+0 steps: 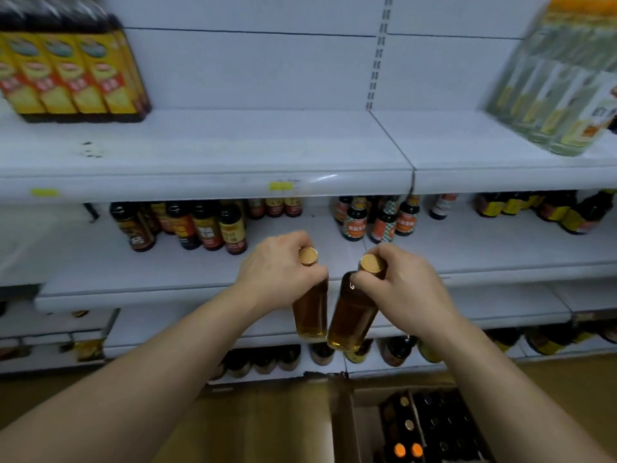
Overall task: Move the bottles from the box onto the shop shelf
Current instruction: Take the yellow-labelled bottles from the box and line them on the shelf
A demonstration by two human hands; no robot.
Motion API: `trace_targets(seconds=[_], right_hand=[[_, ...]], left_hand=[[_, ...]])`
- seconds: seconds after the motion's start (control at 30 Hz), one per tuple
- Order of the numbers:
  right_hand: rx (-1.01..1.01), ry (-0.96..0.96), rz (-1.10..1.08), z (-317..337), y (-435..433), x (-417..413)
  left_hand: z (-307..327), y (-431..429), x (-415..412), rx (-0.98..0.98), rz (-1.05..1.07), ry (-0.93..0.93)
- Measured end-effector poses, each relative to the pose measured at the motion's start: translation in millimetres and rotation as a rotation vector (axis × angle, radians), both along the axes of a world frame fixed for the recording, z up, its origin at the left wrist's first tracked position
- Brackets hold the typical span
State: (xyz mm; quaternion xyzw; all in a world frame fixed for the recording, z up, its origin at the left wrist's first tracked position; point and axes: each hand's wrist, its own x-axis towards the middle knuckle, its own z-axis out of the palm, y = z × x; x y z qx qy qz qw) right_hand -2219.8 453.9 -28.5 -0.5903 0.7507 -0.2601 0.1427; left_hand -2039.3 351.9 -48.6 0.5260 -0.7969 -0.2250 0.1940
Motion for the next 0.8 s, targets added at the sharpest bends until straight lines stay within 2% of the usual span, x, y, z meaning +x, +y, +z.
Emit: trace_targets(seconds=[0.37, 0.8], right_hand=[[-0.049, 0.053, 0.186, 43.7, -44.1, 130.1], [-0.115, 0.006, 0.347, 115.2, -90.5, 276.9]], left_hand=[[43.1, -10.9, 148.0, -0.100, 0.136, 0.060], [104.3, -26.3, 318.1, -0.149, 0.237, 0.109]])
